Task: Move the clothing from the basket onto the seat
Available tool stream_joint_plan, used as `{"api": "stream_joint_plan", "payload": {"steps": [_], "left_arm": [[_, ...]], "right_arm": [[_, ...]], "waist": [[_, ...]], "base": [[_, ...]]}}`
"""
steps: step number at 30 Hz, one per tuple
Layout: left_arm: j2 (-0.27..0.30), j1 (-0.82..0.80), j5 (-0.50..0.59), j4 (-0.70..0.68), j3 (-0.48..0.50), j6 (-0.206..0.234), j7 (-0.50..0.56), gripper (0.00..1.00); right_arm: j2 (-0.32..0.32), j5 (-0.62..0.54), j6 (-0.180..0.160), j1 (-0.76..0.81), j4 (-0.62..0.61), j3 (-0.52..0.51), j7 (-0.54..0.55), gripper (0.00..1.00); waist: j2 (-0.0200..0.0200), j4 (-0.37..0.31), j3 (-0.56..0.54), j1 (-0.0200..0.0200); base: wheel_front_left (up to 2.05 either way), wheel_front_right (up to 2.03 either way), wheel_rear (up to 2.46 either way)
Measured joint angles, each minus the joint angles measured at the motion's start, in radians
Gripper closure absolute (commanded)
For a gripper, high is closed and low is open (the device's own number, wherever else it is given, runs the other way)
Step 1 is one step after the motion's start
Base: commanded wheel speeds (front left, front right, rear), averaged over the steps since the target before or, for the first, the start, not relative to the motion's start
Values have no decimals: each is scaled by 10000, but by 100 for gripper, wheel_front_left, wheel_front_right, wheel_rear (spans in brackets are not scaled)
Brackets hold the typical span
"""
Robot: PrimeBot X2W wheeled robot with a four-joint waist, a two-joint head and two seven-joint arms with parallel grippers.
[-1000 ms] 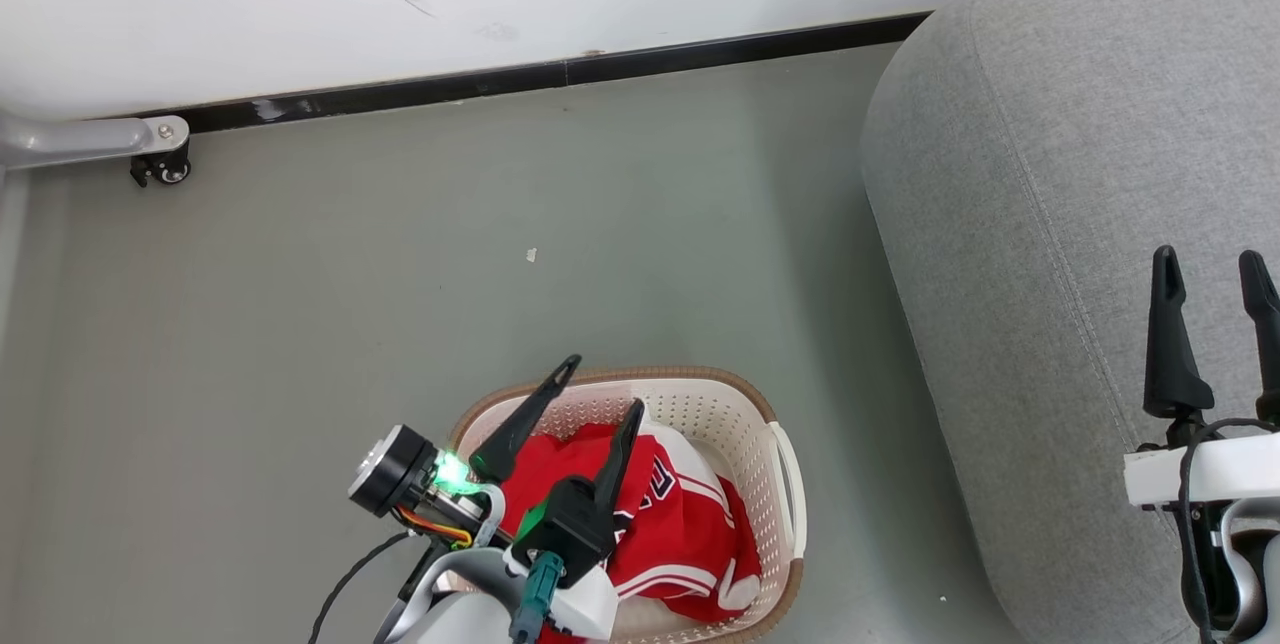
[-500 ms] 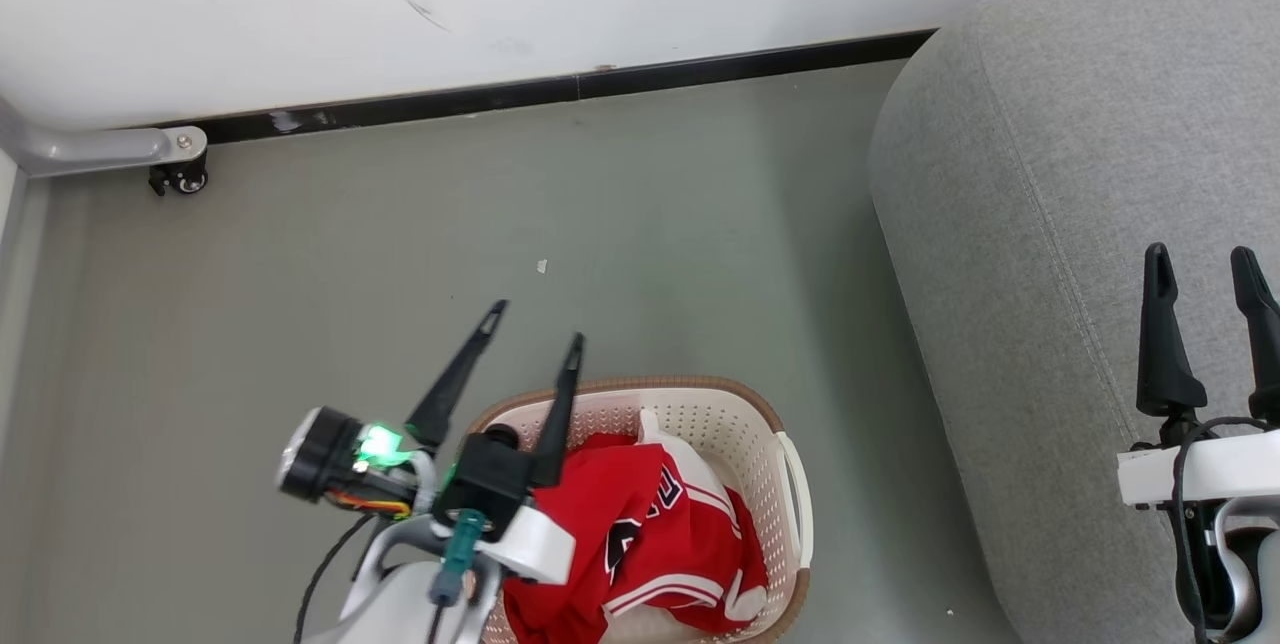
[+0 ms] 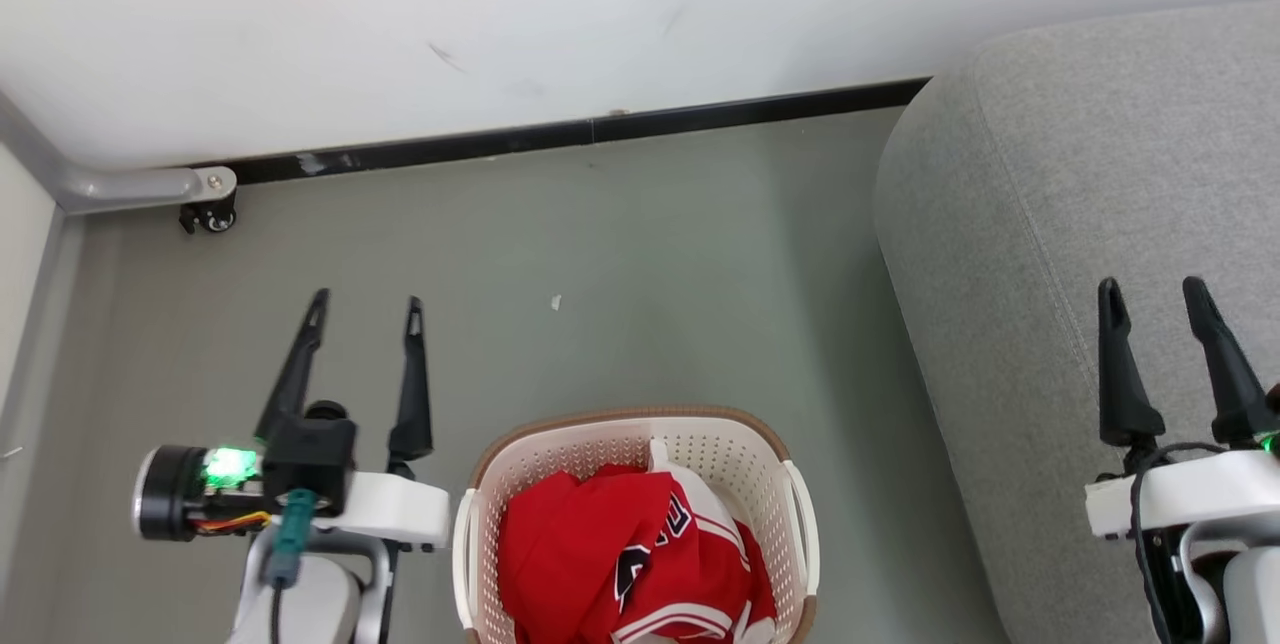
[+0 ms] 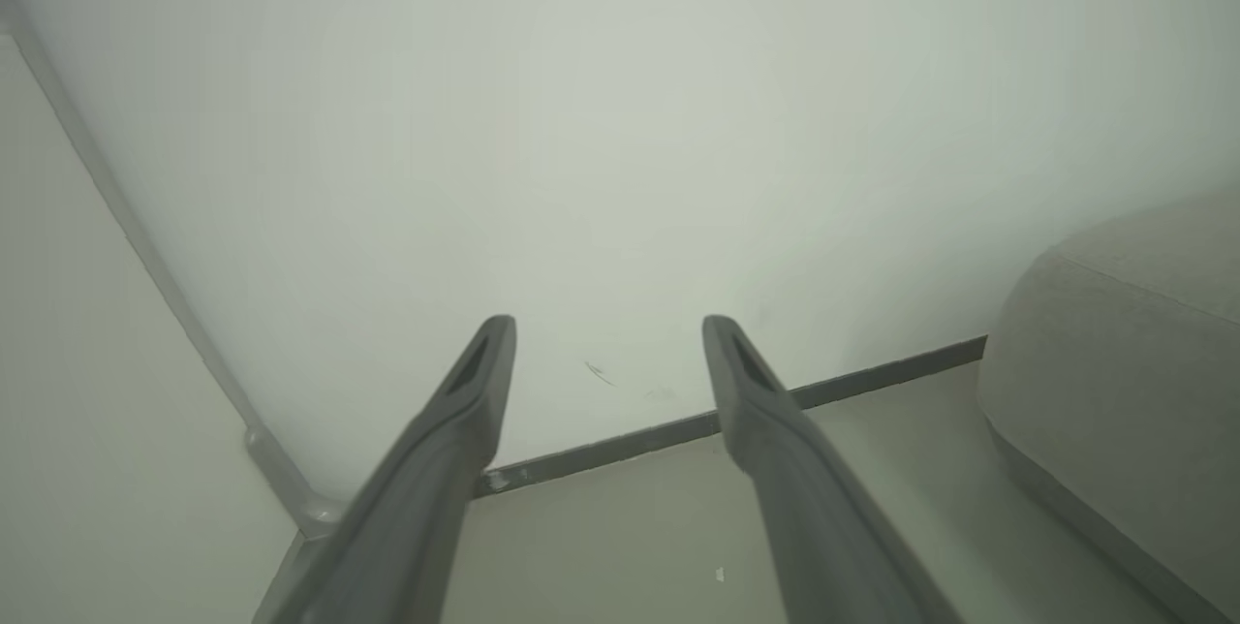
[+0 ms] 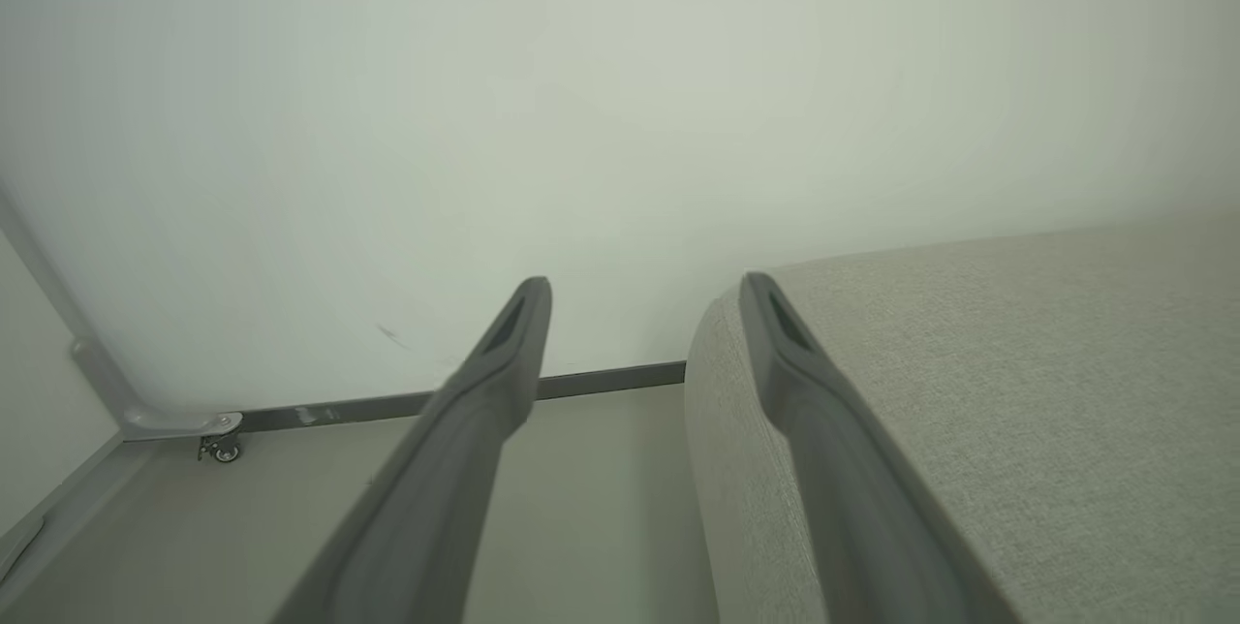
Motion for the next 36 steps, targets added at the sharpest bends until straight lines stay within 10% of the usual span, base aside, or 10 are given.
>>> {"api": "stream_joint_plan", "payload": {"steps": [3, 5, 36], "left_arm": [[94, 168, -261, -96, 347, 4, 0, 15], [288, 479, -416, -115, 667, 2, 0, 0], [650, 2529, -1189, -199, 1513, -709, 0, 0]], "right_arm": [[-4, -33, 0, 206, 88, 104, 0, 0], [0, -56, 0, 377, 138, 242, 0, 0], [15, -213, 0, 2087, -222, 702, 368, 0]], "waist": [[0, 21, -179, 0], [0, 39, -366, 0], [0, 154, -1811, 0]], "base": [[0, 0, 0], [0, 0, 0], [0, 0, 0]]}}
